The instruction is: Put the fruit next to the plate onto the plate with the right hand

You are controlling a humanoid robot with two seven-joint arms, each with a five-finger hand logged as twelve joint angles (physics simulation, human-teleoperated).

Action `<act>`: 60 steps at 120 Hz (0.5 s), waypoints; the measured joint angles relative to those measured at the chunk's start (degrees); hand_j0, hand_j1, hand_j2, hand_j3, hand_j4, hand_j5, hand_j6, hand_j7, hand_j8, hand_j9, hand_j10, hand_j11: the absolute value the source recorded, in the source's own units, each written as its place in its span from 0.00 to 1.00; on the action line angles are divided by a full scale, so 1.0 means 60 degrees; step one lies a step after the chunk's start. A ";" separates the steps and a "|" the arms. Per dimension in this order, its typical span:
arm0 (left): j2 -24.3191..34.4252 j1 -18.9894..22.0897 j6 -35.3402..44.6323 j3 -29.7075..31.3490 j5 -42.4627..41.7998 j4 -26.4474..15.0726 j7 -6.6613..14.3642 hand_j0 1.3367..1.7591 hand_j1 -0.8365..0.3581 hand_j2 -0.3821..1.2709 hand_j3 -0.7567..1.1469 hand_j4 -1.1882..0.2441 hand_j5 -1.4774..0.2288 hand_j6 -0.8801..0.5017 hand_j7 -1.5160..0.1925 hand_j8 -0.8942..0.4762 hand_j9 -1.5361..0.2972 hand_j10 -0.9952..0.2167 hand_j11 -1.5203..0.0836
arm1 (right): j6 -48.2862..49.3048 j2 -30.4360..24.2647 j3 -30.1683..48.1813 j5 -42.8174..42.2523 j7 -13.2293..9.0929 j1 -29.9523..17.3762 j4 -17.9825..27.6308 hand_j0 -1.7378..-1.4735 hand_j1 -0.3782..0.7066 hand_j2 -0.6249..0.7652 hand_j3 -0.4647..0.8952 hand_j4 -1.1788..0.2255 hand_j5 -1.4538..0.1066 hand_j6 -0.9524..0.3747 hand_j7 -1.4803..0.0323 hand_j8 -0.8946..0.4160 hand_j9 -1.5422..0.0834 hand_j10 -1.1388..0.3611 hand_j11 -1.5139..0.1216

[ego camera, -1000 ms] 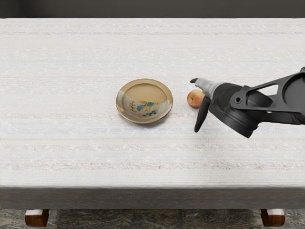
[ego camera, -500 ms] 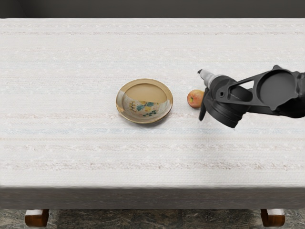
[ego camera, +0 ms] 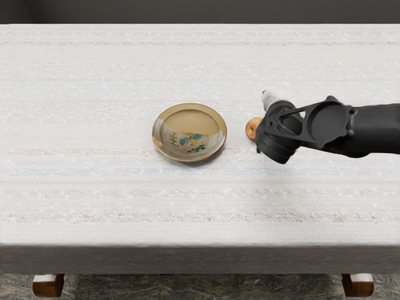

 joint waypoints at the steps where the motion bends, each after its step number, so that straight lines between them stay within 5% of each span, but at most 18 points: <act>1: 0.0000 0.0000 0.0000 0.0000 0.0000 0.0000 0.0000 0.76 0.75 0.26 0.40 0.66 0.68 0.46 0.70 0.48 0.67 0.62 0.75 | 0.0000 0.0027 0.0023 -0.0001 0.0000 -0.0025 -0.0049 0.30 0.07 0.44 0.34 0.81 0.90 0.69 0.94 0.65 0.92 0.73 0.89; 24: 0.0000 0.0000 0.0000 0.0000 0.0000 0.0000 0.0000 0.76 0.75 0.26 0.40 0.66 0.68 0.46 0.70 0.48 0.67 0.62 0.75 | 0.0000 0.0571 0.0258 -0.0018 -0.0004 -0.0507 -0.0979 0.30 0.07 0.44 0.34 0.81 0.90 0.69 0.95 0.65 0.92 0.73 0.89; 60: 0.0000 0.0000 0.0000 0.0000 0.0000 0.0000 0.0000 0.76 0.75 0.26 0.40 0.66 0.68 0.46 0.70 0.48 0.67 0.62 0.75 | 0.0000 0.0905 0.0620 -0.0023 -0.0005 -0.0684 -0.1173 0.30 0.07 0.44 0.34 0.81 0.90 0.69 0.95 0.65 0.92 0.73 0.90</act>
